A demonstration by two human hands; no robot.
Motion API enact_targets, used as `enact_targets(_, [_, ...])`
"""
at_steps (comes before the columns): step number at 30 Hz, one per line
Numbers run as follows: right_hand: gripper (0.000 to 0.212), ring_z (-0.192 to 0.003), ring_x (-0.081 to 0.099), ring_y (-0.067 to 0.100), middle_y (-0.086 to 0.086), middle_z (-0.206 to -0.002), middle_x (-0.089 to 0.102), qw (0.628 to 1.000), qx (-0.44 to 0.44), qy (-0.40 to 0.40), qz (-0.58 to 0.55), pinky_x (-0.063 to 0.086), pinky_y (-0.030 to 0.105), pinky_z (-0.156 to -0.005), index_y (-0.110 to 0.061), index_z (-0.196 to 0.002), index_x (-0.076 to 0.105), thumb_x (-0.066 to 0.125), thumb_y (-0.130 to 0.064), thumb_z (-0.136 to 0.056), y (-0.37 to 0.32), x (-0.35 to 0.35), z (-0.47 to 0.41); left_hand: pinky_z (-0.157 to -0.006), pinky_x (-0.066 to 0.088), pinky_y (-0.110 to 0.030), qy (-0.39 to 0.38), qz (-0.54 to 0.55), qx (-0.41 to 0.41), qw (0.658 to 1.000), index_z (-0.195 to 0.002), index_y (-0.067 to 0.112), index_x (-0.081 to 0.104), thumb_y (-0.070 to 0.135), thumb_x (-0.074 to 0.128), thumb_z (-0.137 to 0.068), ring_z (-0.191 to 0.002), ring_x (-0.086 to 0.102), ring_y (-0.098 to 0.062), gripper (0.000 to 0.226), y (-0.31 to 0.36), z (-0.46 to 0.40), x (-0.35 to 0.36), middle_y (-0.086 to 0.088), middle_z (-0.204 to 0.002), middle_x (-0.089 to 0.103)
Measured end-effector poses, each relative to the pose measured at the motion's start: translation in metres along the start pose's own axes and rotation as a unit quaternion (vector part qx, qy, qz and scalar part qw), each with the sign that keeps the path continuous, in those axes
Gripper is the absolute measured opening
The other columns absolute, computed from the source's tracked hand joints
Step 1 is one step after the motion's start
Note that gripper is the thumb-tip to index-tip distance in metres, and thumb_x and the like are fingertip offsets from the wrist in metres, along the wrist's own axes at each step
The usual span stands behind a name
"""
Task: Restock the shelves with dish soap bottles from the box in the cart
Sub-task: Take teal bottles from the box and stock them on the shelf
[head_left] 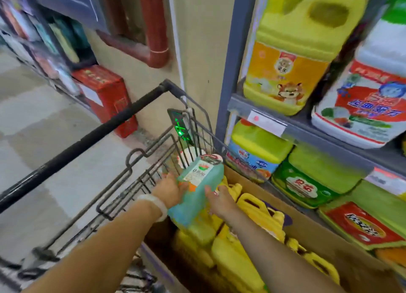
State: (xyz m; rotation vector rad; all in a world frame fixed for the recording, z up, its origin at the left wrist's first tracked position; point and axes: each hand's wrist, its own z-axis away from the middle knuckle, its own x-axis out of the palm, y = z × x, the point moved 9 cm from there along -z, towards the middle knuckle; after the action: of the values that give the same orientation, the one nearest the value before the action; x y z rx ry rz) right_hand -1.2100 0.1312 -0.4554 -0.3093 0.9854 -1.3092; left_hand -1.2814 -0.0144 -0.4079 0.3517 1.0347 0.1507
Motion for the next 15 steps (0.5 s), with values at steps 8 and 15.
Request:
enact_targets(8, [0.032, -0.092, 0.068, 0.025, 0.006, -0.106, 0.070, 0.956, 0.113, -0.020, -0.269, 0.055, 0.034, -0.070, -0.016, -0.105, 0.064, 0.074, -0.032, -0.079, 0.024, 0.017, -0.016, -0.067, 0.059, -0.026, -0.105, 0.194, 0.018, 0.975, -0.103, 0.010, 0.058, 0.058, 0.070, -0.059, -0.081, 0.066, -0.014, 0.066, 0.005, -0.020, 0.037, -0.005, -0.100, 0.067])
enact_targets(15, [0.030, -0.090, 0.069, 0.029, 0.010, -0.096, 0.073, 0.931, 0.175, -0.106, -0.301, 0.055, 0.043, -0.082, -0.012, -0.098, 0.071, 0.079, -0.022, -0.071, 0.051, -0.004, -0.002, -0.075, 0.059, -0.036, -0.294, 0.402, -0.010, 0.867, -0.118, 0.007, 0.060, 0.017, 0.086, -0.063, -0.085, 0.069, -0.017, 0.062, 0.032, -0.003, 0.088, -0.004, -0.101, 0.070])
